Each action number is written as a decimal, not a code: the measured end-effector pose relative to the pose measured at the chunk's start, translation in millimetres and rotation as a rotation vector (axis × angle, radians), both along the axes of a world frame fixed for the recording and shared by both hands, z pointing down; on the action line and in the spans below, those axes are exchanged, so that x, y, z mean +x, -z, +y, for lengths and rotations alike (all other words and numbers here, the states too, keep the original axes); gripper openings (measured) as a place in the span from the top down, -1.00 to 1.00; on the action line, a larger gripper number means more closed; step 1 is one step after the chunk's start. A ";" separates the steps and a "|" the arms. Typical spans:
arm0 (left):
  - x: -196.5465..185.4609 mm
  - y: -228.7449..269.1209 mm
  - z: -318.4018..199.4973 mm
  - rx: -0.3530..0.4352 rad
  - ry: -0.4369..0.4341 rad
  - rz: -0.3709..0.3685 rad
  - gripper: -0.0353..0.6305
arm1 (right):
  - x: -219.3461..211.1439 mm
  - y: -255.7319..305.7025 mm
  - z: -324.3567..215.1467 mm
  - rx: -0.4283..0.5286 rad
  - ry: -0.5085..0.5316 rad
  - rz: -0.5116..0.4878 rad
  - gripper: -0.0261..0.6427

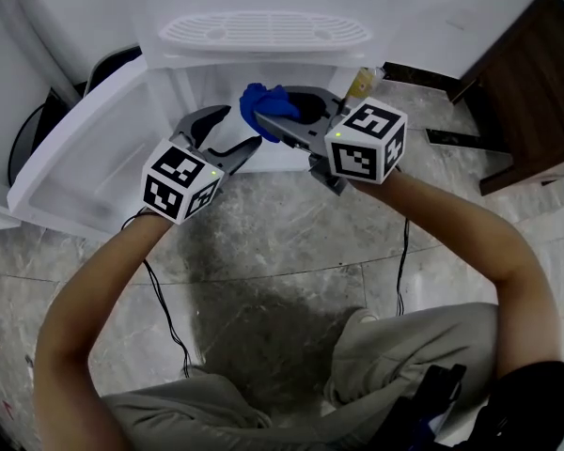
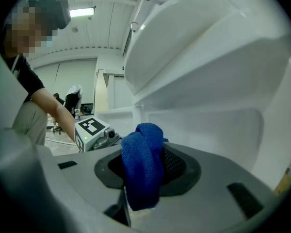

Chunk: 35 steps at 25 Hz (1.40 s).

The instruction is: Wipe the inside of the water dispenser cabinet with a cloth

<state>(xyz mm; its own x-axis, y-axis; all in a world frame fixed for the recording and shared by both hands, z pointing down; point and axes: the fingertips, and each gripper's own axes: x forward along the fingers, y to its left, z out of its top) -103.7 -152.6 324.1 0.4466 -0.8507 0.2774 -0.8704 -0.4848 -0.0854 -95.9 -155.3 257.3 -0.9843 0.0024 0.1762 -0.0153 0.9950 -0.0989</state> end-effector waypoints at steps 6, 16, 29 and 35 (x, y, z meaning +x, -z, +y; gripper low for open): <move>7.3 9.7 -4.0 0.071 -0.016 -0.111 -0.04 | -1.6 -18.1 0.4 -0.028 -0.003 0.075 0.58; 43.8 12.5 16.4 0.262 -0.232 -0.558 -0.10 | -9.9 -42.9 30.7 -0.060 0.149 0.219 0.58; 37.3 3.7 16.4 0.213 -0.225 -0.527 0.23 | -11.1 -46.7 28.4 -0.199 0.136 0.230 0.39; -1.3 -4.5 13.3 0.093 -0.105 -0.378 0.39 | 5.0 -28.6 -8.5 -0.212 0.011 0.152 0.26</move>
